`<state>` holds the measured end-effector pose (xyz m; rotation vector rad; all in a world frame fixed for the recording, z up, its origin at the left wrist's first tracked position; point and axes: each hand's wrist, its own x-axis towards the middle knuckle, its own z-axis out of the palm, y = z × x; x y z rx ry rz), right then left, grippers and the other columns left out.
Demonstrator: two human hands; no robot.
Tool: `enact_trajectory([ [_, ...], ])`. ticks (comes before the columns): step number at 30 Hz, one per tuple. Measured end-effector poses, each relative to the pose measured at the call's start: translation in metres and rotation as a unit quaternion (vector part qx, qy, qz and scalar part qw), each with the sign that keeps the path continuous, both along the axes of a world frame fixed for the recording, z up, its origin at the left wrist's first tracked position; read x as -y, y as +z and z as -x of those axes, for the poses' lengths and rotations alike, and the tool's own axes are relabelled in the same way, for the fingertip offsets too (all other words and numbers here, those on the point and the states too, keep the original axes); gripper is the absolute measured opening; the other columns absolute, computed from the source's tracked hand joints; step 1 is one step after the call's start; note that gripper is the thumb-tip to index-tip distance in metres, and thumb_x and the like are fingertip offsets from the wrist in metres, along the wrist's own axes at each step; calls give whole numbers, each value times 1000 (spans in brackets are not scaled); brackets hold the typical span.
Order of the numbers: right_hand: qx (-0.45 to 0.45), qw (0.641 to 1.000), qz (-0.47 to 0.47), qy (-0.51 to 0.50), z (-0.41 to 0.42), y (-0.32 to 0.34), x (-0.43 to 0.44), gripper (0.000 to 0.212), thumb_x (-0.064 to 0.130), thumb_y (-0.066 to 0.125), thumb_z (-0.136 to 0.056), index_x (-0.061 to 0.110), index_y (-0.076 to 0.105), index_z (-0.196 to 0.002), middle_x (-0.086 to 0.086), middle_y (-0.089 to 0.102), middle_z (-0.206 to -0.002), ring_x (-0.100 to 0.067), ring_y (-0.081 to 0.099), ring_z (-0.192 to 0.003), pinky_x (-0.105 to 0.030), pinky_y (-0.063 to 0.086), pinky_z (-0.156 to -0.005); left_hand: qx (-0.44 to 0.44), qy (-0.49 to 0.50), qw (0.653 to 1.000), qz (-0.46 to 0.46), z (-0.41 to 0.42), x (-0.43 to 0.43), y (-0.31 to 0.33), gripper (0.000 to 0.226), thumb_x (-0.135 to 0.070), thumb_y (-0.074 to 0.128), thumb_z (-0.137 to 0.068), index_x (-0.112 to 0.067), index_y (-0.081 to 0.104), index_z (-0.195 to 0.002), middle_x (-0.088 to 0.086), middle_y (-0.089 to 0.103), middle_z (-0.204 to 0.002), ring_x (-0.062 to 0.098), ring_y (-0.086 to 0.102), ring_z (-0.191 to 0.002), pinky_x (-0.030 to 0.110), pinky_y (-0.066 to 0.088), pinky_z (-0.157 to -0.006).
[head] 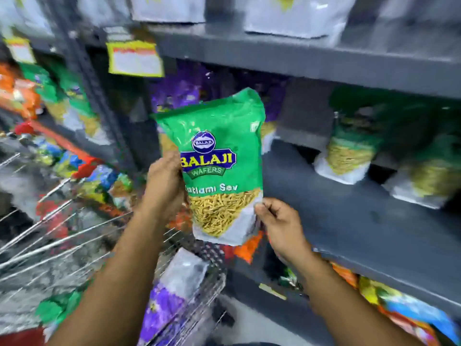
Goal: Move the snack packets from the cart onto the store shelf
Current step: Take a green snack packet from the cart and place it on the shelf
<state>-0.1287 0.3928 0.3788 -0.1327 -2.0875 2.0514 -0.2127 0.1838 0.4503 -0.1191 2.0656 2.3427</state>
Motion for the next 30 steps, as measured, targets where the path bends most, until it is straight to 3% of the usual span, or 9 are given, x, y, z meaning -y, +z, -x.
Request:
enact_trajectory([
  [1,-7,1000,2,-22,-5,1,-19,22,24,57,-87,19,62,-66,-1,52,-62,-13,44,-61,-29,36,-57,-6,-13,999,33,6,-18,5,34,-33,51,-93,-42,72,-68,-19,69,-57,-2,63,-51,14,54,-52],
  [3,-15,997,10,-79,-22,5,-67,26,18,55,-90,15,58,-65,-4,51,-61,-14,44,-57,-26,36,-52,-37,-78,996,21,16,-70,10,22,-49,65,-81,-30,74,-88,-4,77,-87,8,71,-76,32,60,-76],
  [5,-22,992,29,-123,-37,2,-113,25,13,53,-92,10,59,-68,-11,55,-66,-19,47,-62,-28,38,-55,-62,-109,991,-44,16,-131,11,15,-19,63,-83,-10,75,-86,7,76,-91,22,69,-86,44,55,-90],
  [8,-18,976,33,-216,-66,-7,-178,25,9,53,-93,10,59,-68,-6,56,-60,-14,49,-58,-25,39,-53,-29,-178,977,-114,-15,-223,14,22,7,49,-84,3,70,-90,10,75,-85,24,66,-83,42,53,-89],
  [13,0,938,60,-342,-120,-31,-273,25,12,53,-93,14,62,-69,0,58,-62,-6,47,-56,-23,40,-55,43,-232,966,-107,-59,-338,3,32,7,49,-88,-10,69,-70,-3,72,-61,6,65,-52,16,50,-49],
  [16,-9,911,73,-406,-140,-26,-309,23,12,54,-93,17,62,-72,14,60,-53,-1,47,-54,-17,41,-52,39,-271,956,-101,-85,-382,10,28,3,48,-92,-13,66,-77,-6,72,-66,4,66,-61,19,53,-60],
  [20,3,900,94,-426,-157,-20,-336,22,15,55,-92,18,62,-72,-3,59,-66,-17,51,-63,-27,45,-59,47,-291,951,-93,-101,-408,12,16,-5,51,-94,-11,64,-88,4,68,-92,16,61,-92,37,48,-95],
  [27,12,902,50,-429,-155,-26,-346,16,19,54,-93,7,65,-91,-6,61,-74,-17,53,-66,-28,45,-60,41,-269,956,-113,-103,-415,10,17,-3,49,-95,-1,62,-105,9,67,-101,18,61,-95,34,50,-92],
  [30,1,888,53,-457,-149,-27,-341,16,19,54,-93,8,65,-96,-9,63,-83,-18,54,-72,-32,44,-71,46,-277,952,-119,-104,-413,11,14,-4,51,-95,-3,64,-100,9,67,-102,21,61,-100,37,50,-95],
])
